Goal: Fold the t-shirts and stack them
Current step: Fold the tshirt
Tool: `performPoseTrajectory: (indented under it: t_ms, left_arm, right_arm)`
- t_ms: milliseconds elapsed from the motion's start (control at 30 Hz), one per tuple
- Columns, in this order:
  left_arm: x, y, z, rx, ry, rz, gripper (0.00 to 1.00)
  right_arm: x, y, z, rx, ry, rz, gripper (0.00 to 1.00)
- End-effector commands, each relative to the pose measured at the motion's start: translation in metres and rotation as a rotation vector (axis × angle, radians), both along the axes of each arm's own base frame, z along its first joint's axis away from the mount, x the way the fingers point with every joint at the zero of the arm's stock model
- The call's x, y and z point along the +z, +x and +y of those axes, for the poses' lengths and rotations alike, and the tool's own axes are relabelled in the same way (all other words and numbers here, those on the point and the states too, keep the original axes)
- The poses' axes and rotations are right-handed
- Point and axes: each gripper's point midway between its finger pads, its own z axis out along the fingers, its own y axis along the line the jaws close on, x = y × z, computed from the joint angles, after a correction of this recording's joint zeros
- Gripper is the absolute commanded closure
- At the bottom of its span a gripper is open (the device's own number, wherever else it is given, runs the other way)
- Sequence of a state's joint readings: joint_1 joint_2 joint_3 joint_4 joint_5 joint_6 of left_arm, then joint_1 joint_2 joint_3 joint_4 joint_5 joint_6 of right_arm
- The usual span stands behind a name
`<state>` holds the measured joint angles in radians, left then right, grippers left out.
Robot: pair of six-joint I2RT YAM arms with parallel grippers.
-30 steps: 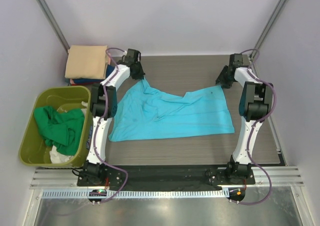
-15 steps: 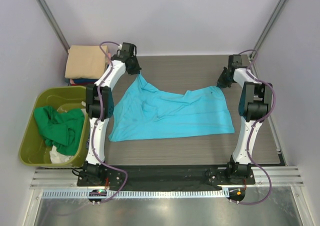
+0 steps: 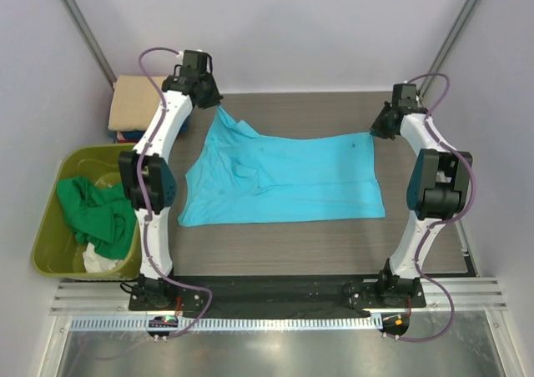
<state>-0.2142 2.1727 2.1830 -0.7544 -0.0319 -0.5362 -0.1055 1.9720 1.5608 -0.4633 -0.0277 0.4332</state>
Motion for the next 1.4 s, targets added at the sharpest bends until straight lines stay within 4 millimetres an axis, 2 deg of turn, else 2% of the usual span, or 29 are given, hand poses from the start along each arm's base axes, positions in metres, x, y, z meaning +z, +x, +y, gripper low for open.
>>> performPoseTrajectory:
  t_ms: [0,200,400,433,467,533,767,800,833,867,900,933,967,1000,1033,1067,1100,1133,1167,1200,1233,1267,1333,1367]
  left_arm:
    - [0.027,-0.021,0.014,0.016,0.033,-0.025,1.00]
    - [0.030,-0.055,0.021,0.029,0.029,0.010,1.00]
    - [0.009,-0.097,0.026,0.050,0.015,0.083,1.00]
    - [0.016,-0.103,0.027,0.059,0.010,0.069,1.00]
    - [0.006,-0.106,0.028,0.068,0.009,0.094,1.00]
    - [0.000,-0.121,0.030,0.087,-0.001,0.115,1.00]
    - [-0.008,-0.165,0.029,0.105,-0.054,0.154,1.00]
    - [-0.009,-0.170,0.028,0.106,-0.060,0.158,1.00]
    - [-0.002,-0.178,0.028,0.104,-0.074,0.141,1.00]
    - [-0.013,-0.188,0.029,0.101,-0.077,0.172,1.00]
    - [-0.013,-0.194,0.029,0.098,-0.083,0.171,1.00]
    - [-0.011,-0.202,0.030,0.093,-0.090,0.164,1.00]
    - [-0.023,-0.214,0.030,0.090,-0.091,0.196,1.00]
    - [-0.029,-0.224,0.027,0.076,-0.113,0.219,1.00]
    - [-0.033,-0.232,0.025,0.069,-0.124,0.231,0.99]
    - [-0.029,-0.241,0.025,0.062,-0.144,0.214,0.94]
    - [-0.047,-0.257,0.024,0.056,-0.151,0.263,0.89]
    - [-0.051,-0.266,0.025,0.052,-0.154,0.272,0.81]
    - [-0.051,-0.275,0.026,0.053,-0.165,0.264,0.65]
    - [-0.062,-0.286,0.028,0.058,-0.166,0.292,0.60]
    - [-0.065,-0.292,0.026,0.050,-0.177,0.297,0.56]
    - [-0.065,-0.296,0.026,0.051,-0.179,0.295,0.47]
    - [-0.067,-0.299,0.028,0.062,-0.179,0.270,0.44]
    - [-0.067,-0.298,0.028,0.065,-0.178,0.256,0.43]
  right_arm:
    - [0.021,-0.005,-0.014,-0.052,0.006,-0.064,0.99]
    - [0.025,-0.021,-0.011,-0.046,0.022,-0.062,0.99]
    - [0.024,-0.035,-0.009,-0.042,0.025,-0.058,0.99]
    - [0.024,-0.037,-0.007,-0.038,0.027,-0.061,0.99]
    - [0.022,-0.038,-0.007,-0.037,0.029,-0.058,0.99]
    - [0.022,-0.041,-0.006,-0.031,0.030,-0.060,0.99]
    - [0.026,-0.057,-0.009,-0.041,0.000,-0.066,0.99]
    - [0.020,-0.063,-0.009,-0.046,-0.001,-0.051,0.99]
    - [0.024,-0.066,-0.010,-0.050,-0.007,-0.061,0.99]
    - [0.024,-0.070,-0.011,-0.059,-0.014,-0.060,0.99]
    - [0.018,-0.077,-0.011,-0.061,-0.014,-0.046,0.99]
    - [0.022,-0.081,-0.010,-0.064,-0.012,-0.055,0.99]
    - [0.020,-0.086,-0.018,-0.099,-0.047,-0.052,0.99]
    - [0.010,-0.096,-0.018,-0.118,-0.046,-0.028,0.99]
    - [0.008,-0.100,-0.020,-0.129,-0.052,-0.025,0.99]
    - [0.010,-0.102,-0.021,-0.135,-0.056,-0.036,0.98]
    - [0.004,-0.106,-0.021,-0.140,-0.057,-0.019,0.90]
    - [0.003,-0.107,-0.021,-0.145,-0.054,-0.018,0.53]
    - [0.001,-0.110,-0.021,-0.148,-0.052,-0.003,0.34]
    - [0.001,-0.112,-0.027,-0.179,-0.075,0.006,0.24]
    - [0.002,-0.114,-0.029,-0.194,-0.082,0.014,0.14]
    - [0.005,-0.115,-0.030,-0.201,-0.087,0.008,0.12]
    - [0.017,-0.110,-0.028,-0.198,-0.085,-0.028,0.11]
    - [0.023,-0.104,-0.020,-0.174,-0.078,-0.052,0.10]
